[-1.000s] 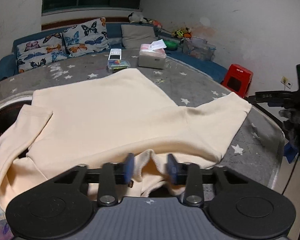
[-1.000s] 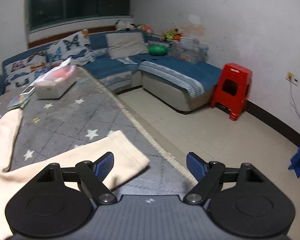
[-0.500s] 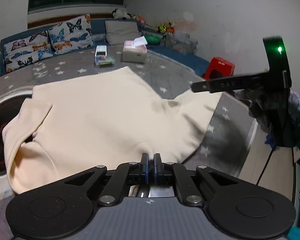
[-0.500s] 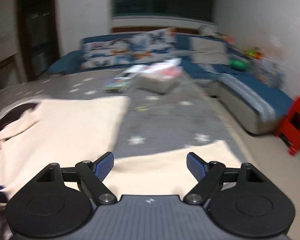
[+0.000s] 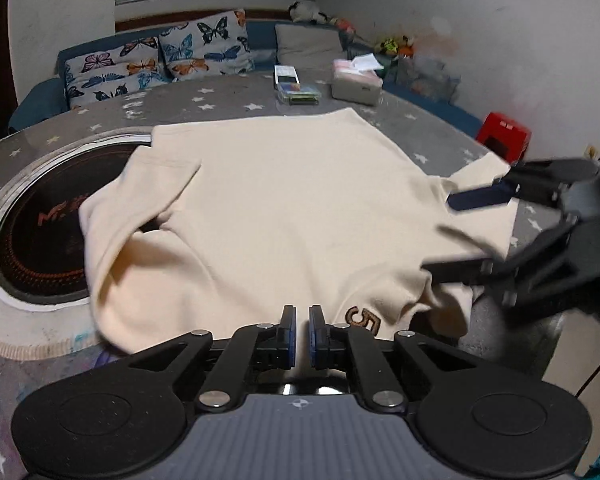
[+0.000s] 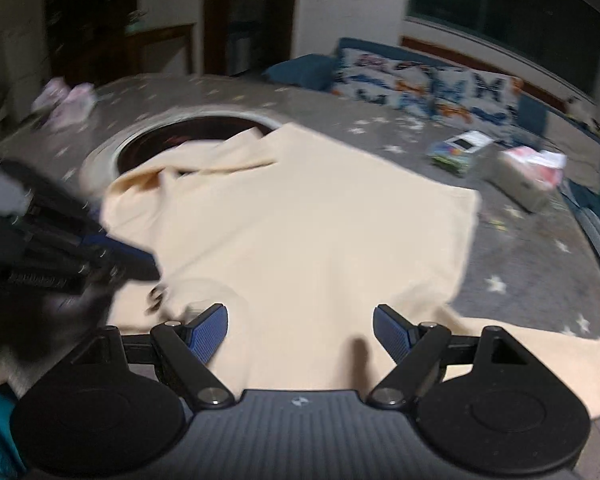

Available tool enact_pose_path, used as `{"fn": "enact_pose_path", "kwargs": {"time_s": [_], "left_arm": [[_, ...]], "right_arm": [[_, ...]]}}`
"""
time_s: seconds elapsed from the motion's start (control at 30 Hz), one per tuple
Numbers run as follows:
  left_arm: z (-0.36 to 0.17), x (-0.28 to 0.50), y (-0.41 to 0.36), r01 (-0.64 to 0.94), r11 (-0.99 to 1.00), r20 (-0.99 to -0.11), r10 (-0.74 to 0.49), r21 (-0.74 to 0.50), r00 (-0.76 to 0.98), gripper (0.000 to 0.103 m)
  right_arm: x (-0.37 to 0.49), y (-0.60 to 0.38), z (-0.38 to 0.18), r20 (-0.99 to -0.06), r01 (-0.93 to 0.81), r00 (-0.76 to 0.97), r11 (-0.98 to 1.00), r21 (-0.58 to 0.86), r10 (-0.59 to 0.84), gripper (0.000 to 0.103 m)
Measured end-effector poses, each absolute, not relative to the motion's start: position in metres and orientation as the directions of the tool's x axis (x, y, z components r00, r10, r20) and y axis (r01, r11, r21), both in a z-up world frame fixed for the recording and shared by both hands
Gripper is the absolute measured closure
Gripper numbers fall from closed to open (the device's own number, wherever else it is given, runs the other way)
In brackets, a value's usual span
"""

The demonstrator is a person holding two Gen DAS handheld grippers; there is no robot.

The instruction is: Fold clothes

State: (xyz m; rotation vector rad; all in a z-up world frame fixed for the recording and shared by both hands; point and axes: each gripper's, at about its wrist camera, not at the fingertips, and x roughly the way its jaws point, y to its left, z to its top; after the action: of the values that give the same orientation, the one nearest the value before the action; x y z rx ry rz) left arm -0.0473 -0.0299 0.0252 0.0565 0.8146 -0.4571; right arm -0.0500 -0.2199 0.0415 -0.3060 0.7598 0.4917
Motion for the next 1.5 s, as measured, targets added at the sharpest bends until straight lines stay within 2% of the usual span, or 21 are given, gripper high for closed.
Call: {"fn": "enact_pose_path", "kwargs": {"time_s": [0.17,0.37,0.53,0.73,0.77,0.87,0.9,1.13,1.27,1.4,1.5], "left_arm": [[0.046,-0.034,-0.018,0.35,0.933,-0.654,-0.316,-0.084,0.687,0.092],[0.046,0.024,-0.015,0.233,0.972,-0.628,-0.17,0.018,0.76,0.074],[0.029,0.072,-0.018,0.204,0.979,-0.66,-0.144,0.014,0.737,0.074],[0.014,0.092,-0.023,0.202,0.979,-0.68,-0.137,0.017,0.72,0.074],[0.014,0.093,-0.023,0.203,0.979,-0.679,-0.137,0.018,0.721,0.075],[0.014,0.095,-0.022,0.198,0.98,-0.677,-0.134,0.017,0.723,0.095],[0.015,0.094,-0.02,0.191,0.981,-0.673,-0.132,0.015,0.728,0.098],[0.049,0.07,0.04,0.051,0.994,-0.576,-0.098,-0.097,0.812,0.101],[0.072,0.045,0.1,-0.075,0.983,-0.522,-0.024,-0.168,0.853,0.101],[0.071,0.022,0.154,-0.193,0.961,-0.529,0.06,-0.2,0.847,0.101],[0.056,0.009,0.168,-0.236,0.953,-0.555,0.094,-0.191,0.826,0.101]], "right_arm": [[-0.055,-0.209,0.039,-0.726,-0.565,0.611,0.816,-0.122,0.315,0.021],[-0.048,-0.216,0.034,-0.744,-0.552,0.585,0.831,-0.072,0.324,0.021],[-0.048,-0.218,0.03,-0.752,-0.547,0.569,0.836,-0.045,0.332,0.021],[-0.046,-0.22,0.03,-0.761,-0.544,0.555,0.838,-0.028,0.335,0.02],[-0.045,-0.22,0.029,-0.762,-0.544,0.554,0.839,-0.026,0.336,0.019],[-0.043,-0.219,0.028,-0.764,-0.542,0.552,0.84,-0.024,0.334,0.018],[-0.043,-0.218,0.028,-0.765,-0.542,0.552,0.84,-0.026,0.333,0.018],[-0.045,-0.215,0.029,-0.766,-0.542,0.558,0.839,-0.043,0.321,0.018],[-0.045,-0.213,0.03,-0.766,-0.543,0.563,0.837,-0.06,0.31,0.018],[-0.046,-0.212,0.03,-0.766,-0.542,0.566,0.838,-0.066,0.305,0.018],[-0.045,-0.213,0.03,-0.768,-0.539,0.562,0.84,-0.06,0.306,0.018]]}}
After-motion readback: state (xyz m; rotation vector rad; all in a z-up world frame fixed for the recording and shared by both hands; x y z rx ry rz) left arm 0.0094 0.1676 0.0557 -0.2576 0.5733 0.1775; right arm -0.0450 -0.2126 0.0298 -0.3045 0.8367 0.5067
